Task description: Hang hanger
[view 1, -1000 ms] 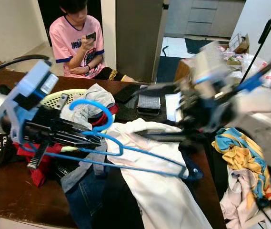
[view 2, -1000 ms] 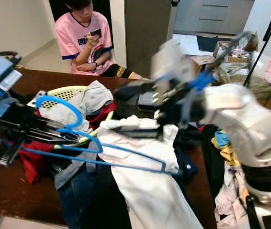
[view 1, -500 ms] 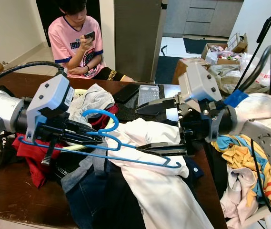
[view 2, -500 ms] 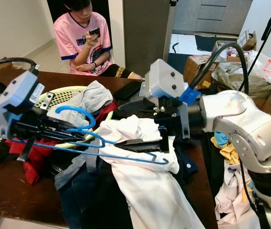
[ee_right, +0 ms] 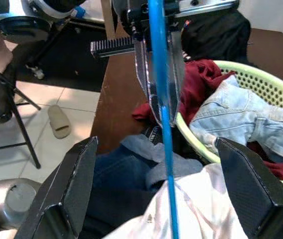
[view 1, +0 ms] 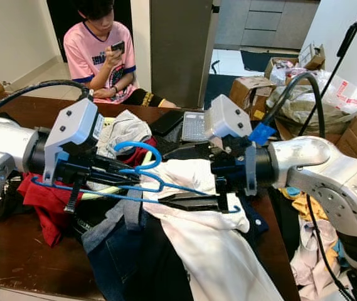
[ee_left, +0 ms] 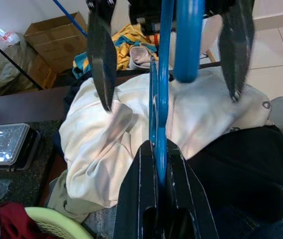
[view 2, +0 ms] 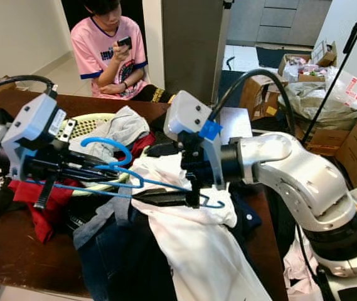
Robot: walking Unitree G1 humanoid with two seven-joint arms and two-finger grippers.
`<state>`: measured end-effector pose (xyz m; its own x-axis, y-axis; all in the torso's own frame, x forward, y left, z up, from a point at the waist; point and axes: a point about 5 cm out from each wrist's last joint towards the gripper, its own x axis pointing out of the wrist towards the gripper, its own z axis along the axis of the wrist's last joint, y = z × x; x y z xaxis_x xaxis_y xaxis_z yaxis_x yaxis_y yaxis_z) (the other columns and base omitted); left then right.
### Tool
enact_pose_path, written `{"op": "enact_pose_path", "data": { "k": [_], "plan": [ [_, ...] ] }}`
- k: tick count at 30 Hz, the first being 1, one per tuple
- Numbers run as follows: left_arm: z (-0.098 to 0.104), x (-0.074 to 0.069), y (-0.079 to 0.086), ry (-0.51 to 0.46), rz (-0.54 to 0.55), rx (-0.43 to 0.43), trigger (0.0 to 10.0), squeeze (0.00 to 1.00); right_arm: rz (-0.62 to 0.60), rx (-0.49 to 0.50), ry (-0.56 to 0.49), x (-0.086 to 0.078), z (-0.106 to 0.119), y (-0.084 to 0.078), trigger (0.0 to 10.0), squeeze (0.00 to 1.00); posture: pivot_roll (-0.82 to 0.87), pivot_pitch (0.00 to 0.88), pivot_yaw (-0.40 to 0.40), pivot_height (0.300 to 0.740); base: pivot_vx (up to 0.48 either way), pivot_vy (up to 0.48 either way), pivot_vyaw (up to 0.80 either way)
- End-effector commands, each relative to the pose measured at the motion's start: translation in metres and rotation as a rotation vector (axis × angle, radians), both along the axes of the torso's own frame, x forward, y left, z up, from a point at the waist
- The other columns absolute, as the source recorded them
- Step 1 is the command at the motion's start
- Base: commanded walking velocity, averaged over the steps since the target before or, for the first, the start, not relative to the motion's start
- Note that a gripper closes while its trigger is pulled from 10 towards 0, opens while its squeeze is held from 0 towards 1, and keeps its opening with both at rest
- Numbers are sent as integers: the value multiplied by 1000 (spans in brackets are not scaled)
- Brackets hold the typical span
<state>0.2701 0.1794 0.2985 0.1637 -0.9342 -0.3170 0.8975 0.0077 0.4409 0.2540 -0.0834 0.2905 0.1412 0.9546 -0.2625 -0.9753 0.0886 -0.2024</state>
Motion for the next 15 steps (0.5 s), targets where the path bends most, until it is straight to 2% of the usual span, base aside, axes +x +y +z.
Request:
{"op": "enact_pose_path", "data": {
  "k": [1, 2, 4, 5, 7, 8, 10, 11, 12, 13, 14, 15],
  "plan": [
    [1, 3, -5, -26, -2, -11, 10000, 0, 2, -20, 27, -1, -7, 5, 9529, 0, 28, 21, -1, 740, 0, 0, 0],
    [2, 3, -6, -29, 0, -15, 10000, 0, -1, -22, 33, -1, -9, 6, 8588, 0, 30, 21, 0, 740, 0, 0, 0],
    [2, 3, -6, -29, 0, -15, 10000, 0, -1, -22, 33, -1, -9, 6, 8588, 0, 30, 21, 0, 740, 0, 0, 0],
    [1, 4, -6, -35, 7, -16, 10000, 0, -3, -25, 37, -1, -10, 8, 7608, 0, 27, 21, 0, 740, 0, 0, 0],
    [1, 4, -6, -35, 7, -16, 10000, 0, -3, -25, 37, -1, -10, 8, 7608, 0, 27, 21, 0, 740, 0, 0, 0],
    [2, 5, -7, -41, 14, -24, 10000, 0, -4, -30, 40, -2, -13, 11, 5059, 0, 27, 21, -1, 740, 0, 0, 0],
    [2, 5, -7, -41, 14, -24, 10000, 0, -4, -30, 40, -2, -13, 11, 5059, 0, 27, 21, -1, 740, 0, 0, 0],
    [2, 7, -9, -48, 21, -35, 10000, 0, -9, -35, 44, -2, -16, 15, 4314, 0, 27, 22, -2, 740, 0, 0, 0],
    [2, 7, -9, -48, 21, -35, 10000, 0, -9, -35, 44, -2, -16, 15, 4314, 0, 27, 22, -2, 740, 0, 0, 0],
    [3, 7, -10, -51, 22, -40, 10000, 0, -17, -31, 49, -2, -18, 18, 3647, 0, 26, 23, 1, 740, 0, 0, 0],
    [3, 7, -10, -51, 22, -40, 10000, 0, -17, -31, 49, -2, -18, 18, 3647, 0, 26, 23, 1, 740, 0, 0, 0],
    [3, 7, -12, -53, 18, -43, 10000, 0, -31, -24, 53, -1, -18, 20, 0, 0, 26, 23, 0, 740, 0, 0, 0]
  ]
}}
